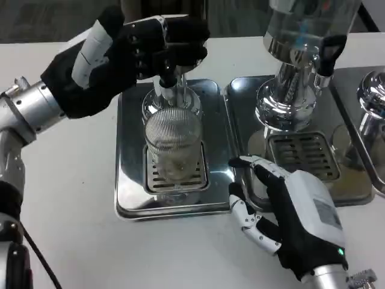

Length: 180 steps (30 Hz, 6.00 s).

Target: Grasp the cup under the faucet to collect the drink, then remove the cup.

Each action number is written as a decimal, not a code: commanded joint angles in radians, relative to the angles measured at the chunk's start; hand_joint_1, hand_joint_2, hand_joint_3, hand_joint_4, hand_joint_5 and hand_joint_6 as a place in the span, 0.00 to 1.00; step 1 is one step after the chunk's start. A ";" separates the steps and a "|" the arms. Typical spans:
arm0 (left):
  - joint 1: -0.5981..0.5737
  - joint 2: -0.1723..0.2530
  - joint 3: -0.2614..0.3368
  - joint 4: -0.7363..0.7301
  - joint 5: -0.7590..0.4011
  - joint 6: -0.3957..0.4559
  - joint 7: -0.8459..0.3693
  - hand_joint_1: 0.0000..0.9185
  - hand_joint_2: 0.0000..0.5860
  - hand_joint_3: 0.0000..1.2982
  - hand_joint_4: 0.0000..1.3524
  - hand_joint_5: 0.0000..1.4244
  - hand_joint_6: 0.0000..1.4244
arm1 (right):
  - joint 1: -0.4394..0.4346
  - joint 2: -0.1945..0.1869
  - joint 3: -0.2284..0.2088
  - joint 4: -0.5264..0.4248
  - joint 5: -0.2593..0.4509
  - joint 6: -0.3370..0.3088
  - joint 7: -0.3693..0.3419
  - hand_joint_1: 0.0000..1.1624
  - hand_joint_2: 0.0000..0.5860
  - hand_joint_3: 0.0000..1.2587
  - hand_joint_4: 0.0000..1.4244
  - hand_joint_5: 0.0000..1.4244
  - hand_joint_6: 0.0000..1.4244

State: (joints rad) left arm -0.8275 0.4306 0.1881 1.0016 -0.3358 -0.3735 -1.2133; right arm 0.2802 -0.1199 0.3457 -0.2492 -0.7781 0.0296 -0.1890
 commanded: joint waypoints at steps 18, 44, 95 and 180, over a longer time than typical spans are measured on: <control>0.054 0.017 -0.043 0.013 0.084 -0.138 0.004 0.00 0.09 0.23 0.15 0.16 0.13 | -0.015 -0.017 -0.008 -0.003 0.027 0.009 0.015 0.30 0.79 0.26 0.15 0.15 0.12; 0.085 0.026 -0.091 -0.011 0.126 -0.372 0.053 0.00 0.10 0.21 0.12 0.13 0.13 | -0.019 -0.013 -0.017 -0.010 0.044 0.019 0.030 0.30 0.79 0.24 0.15 0.14 0.12; 0.101 0.045 -0.139 -0.022 0.158 -0.482 0.127 0.00 0.10 0.20 0.12 0.12 0.13 | -0.057 -0.002 -0.076 0.009 0.251 0.001 0.113 0.35 0.60 0.14 0.11 0.14 0.11; 0.141 0.058 -0.135 -0.055 0.137 -0.485 0.165 0.00 0.12 0.23 0.15 0.13 0.14 | -0.473 0.073 -0.097 0.387 0.491 -0.024 0.218 0.46 0.44 0.00 0.00 0.02 0.05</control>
State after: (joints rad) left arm -0.7167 0.4914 0.0596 0.9515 -0.2072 -0.8610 -1.0363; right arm -0.1812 -0.0497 0.2494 0.1261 -0.2978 0.0292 0.0258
